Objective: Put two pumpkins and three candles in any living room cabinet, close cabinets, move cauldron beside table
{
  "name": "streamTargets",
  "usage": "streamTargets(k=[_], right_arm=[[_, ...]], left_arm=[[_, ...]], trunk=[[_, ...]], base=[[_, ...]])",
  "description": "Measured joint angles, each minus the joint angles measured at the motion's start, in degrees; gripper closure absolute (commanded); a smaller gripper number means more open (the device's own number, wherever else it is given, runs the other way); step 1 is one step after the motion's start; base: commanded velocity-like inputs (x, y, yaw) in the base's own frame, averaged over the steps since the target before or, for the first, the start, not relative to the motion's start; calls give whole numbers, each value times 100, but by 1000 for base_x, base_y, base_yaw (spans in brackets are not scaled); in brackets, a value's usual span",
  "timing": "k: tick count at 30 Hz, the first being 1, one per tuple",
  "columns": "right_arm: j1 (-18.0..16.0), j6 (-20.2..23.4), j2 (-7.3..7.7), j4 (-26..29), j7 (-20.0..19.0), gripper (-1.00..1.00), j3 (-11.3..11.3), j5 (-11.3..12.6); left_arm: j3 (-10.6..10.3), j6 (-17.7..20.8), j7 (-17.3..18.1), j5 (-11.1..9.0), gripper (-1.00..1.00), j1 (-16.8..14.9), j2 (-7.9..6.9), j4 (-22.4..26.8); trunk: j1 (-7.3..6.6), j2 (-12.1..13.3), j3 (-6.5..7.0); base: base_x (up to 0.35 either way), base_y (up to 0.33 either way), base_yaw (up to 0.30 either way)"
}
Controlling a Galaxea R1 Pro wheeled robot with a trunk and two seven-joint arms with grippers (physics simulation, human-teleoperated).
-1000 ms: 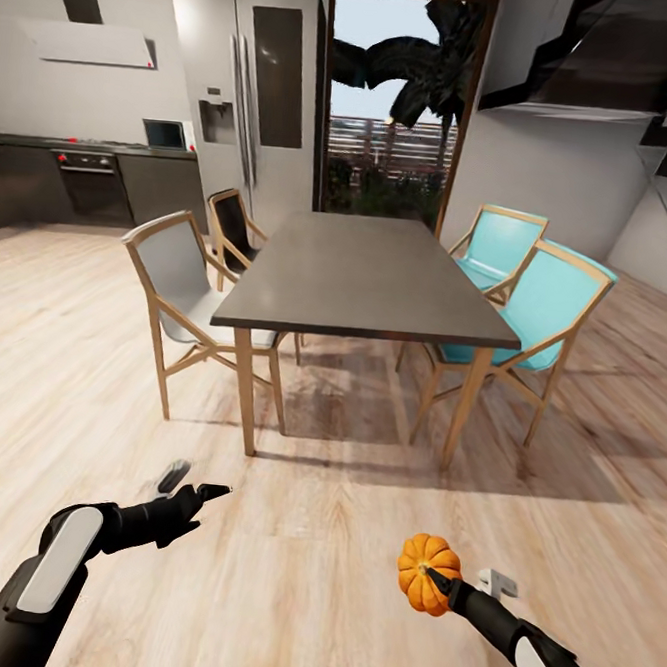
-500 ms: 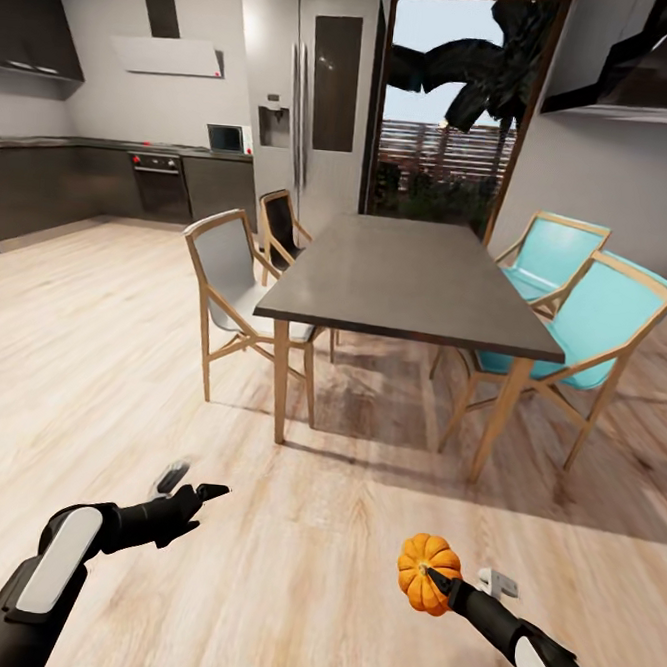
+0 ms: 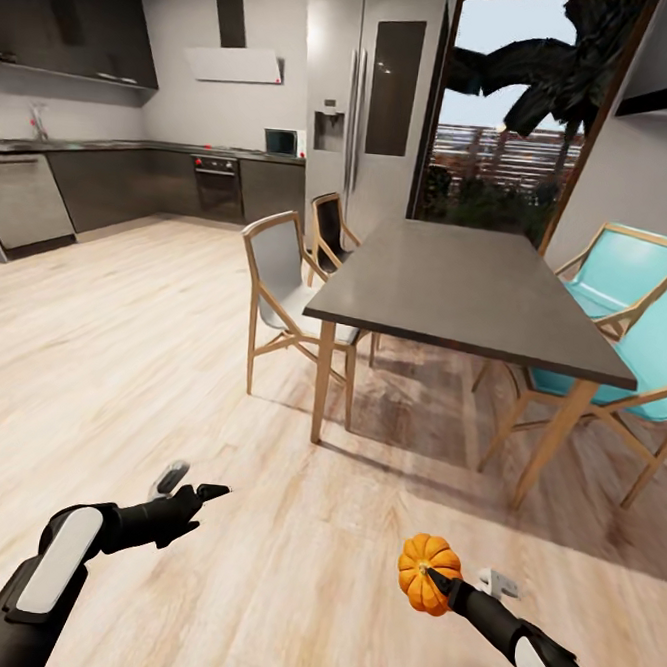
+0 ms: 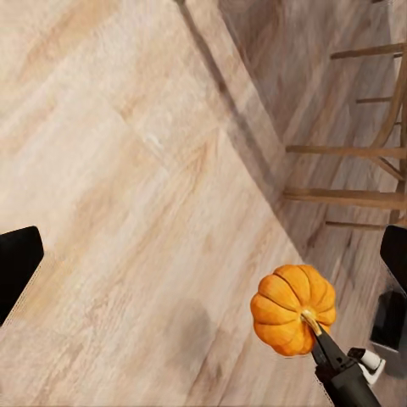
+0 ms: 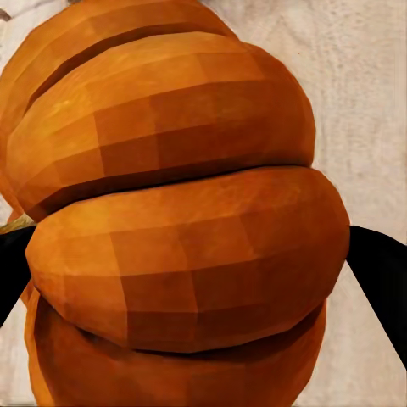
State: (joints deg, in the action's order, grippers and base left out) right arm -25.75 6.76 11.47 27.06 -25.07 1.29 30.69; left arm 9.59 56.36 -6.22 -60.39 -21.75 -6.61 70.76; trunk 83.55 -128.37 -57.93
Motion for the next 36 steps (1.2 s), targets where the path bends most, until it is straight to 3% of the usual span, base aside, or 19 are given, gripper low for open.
streamTargets(k=[36], right_arm=[[0,-3,-9,-4,6,100,2,-6]], left_arm=[[13,5,5,-1,-100,0,-17,13]], trunk=[[0,0,0]], base=[[-50,6,296]])
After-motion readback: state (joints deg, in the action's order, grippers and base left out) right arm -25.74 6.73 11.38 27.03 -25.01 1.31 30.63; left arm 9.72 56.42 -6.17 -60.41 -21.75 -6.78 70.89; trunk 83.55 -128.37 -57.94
